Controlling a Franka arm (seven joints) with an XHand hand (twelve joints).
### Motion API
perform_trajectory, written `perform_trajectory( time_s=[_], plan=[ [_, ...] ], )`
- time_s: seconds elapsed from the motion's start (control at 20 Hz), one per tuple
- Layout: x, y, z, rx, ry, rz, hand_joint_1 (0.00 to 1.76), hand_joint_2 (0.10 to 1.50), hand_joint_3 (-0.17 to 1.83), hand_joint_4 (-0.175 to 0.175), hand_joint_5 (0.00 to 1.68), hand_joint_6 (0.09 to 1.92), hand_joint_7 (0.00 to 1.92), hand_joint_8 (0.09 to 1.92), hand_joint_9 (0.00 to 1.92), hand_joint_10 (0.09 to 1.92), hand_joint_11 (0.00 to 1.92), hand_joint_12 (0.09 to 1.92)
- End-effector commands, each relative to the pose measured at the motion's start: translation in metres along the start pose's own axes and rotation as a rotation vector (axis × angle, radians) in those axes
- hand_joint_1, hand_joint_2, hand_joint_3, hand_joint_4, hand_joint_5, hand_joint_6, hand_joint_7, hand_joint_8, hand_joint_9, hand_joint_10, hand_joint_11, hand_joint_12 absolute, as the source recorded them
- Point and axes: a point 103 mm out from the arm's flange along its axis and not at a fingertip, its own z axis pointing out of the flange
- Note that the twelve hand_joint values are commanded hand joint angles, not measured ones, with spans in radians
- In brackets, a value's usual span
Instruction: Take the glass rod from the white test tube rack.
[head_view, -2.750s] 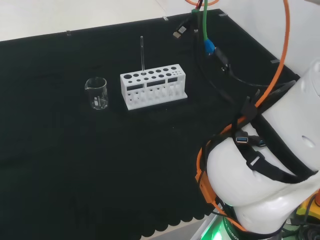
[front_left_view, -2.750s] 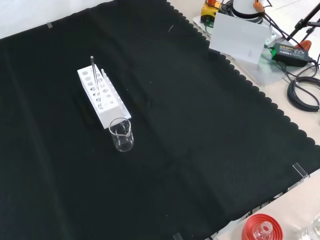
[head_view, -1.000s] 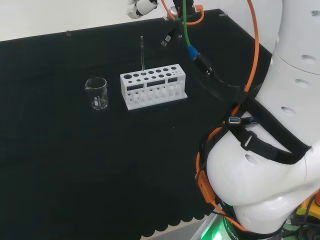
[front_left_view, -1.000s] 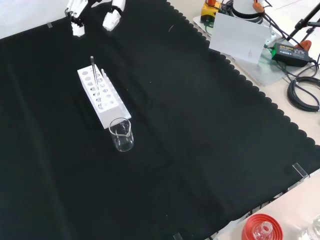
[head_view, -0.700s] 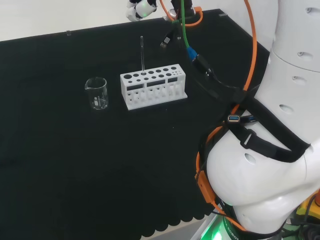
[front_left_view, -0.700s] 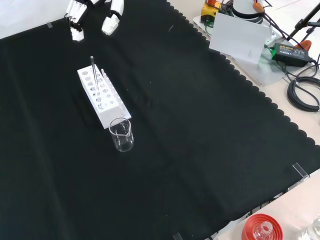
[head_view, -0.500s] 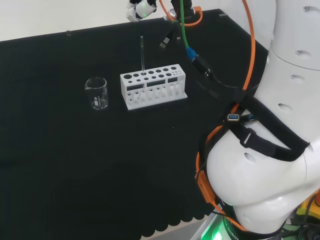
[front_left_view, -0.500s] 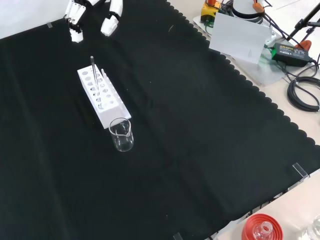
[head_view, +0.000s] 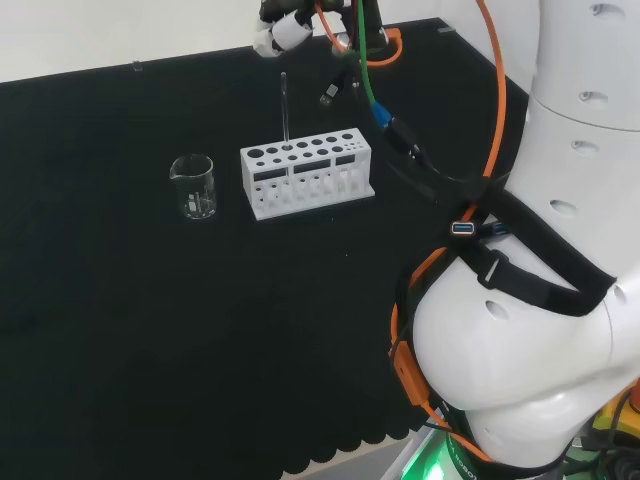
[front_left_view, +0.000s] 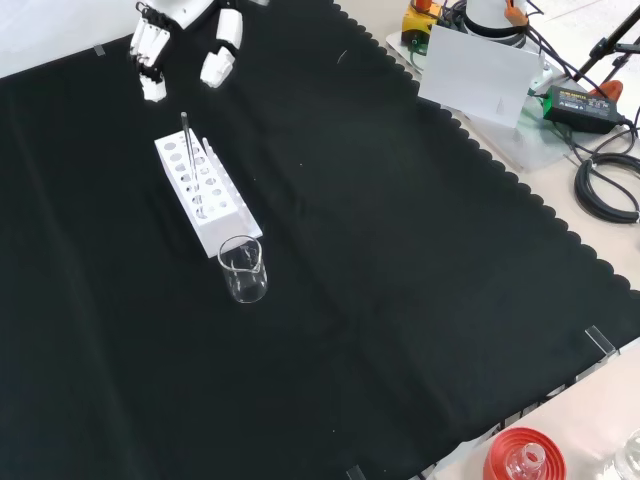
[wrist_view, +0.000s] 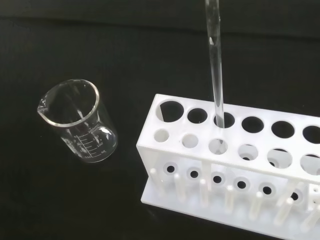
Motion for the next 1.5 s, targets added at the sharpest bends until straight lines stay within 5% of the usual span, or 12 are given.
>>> perform_trajectory(
  time_s=[0.05, 1.5],
  plan=[
    [-0.006, 0.006, 0.010, 0.002, 0.022, -0.002, 0.40, 1.05, 0.38, -0.084, 0.27, 0.75, 0.25, 0.92, 0.51, 0.89, 0.47, 1.36],
    [-0.024, 0.023, 0.060, 0.109, 0.030, -0.008, 0.39, 1.04, 0.37, -0.082, 0.30, 0.77, 0.26, 0.92, 0.54, 0.89, 0.48, 1.36]
  ],
)
